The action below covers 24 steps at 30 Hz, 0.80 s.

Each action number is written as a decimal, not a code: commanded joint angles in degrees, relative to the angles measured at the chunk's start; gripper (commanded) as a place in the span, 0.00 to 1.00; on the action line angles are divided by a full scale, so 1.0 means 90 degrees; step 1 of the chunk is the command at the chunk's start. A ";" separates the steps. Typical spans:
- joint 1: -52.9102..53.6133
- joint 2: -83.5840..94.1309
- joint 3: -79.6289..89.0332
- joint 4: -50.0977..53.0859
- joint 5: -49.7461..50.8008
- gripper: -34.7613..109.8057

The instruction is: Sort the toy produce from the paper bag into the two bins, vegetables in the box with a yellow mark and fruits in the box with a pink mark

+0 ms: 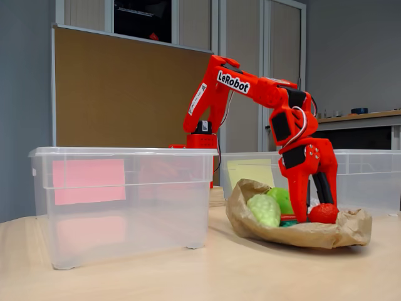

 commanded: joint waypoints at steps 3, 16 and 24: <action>-0.0039 -0.0137 -0.0615 0.0127 -0.0459 0.48; 0.0059 -0.0664 -0.1416 0.0635 -0.0518 0.35; 0.0205 0.0244 -0.1650 0.2168 -0.0986 0.36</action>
